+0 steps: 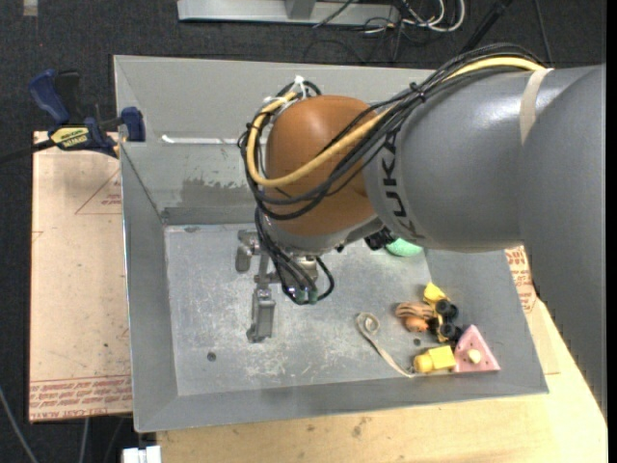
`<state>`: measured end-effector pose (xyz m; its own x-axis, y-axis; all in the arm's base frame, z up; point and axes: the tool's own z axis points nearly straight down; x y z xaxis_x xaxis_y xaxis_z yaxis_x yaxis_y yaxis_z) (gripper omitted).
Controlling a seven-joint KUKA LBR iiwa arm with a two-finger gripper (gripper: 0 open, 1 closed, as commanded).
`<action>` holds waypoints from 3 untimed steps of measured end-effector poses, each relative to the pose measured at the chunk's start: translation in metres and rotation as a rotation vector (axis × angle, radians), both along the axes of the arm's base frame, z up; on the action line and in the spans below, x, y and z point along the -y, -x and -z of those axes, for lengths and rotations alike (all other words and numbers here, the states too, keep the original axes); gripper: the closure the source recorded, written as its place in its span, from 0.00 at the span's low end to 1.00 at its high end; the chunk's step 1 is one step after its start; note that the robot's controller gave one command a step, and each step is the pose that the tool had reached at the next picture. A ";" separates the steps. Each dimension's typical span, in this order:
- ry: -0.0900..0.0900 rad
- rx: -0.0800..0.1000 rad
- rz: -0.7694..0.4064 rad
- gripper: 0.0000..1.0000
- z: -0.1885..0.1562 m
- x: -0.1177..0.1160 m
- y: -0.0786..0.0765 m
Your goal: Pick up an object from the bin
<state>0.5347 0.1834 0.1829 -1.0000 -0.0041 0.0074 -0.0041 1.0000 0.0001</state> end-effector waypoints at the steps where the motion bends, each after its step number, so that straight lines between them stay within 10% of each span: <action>1: -0.002 0.008 0.004 0.00 -0.005 0.001 -0.002; 3: -0.002 0.010 0.045 0.00 -0.075 0.039 -0.011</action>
Offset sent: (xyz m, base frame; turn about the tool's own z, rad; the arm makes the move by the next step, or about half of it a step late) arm 0.0081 -0.0272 0.0575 0.0131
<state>0.5460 0.1444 0.2575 -0.9992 0.0411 -0.0022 0.0411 0.9992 0.0018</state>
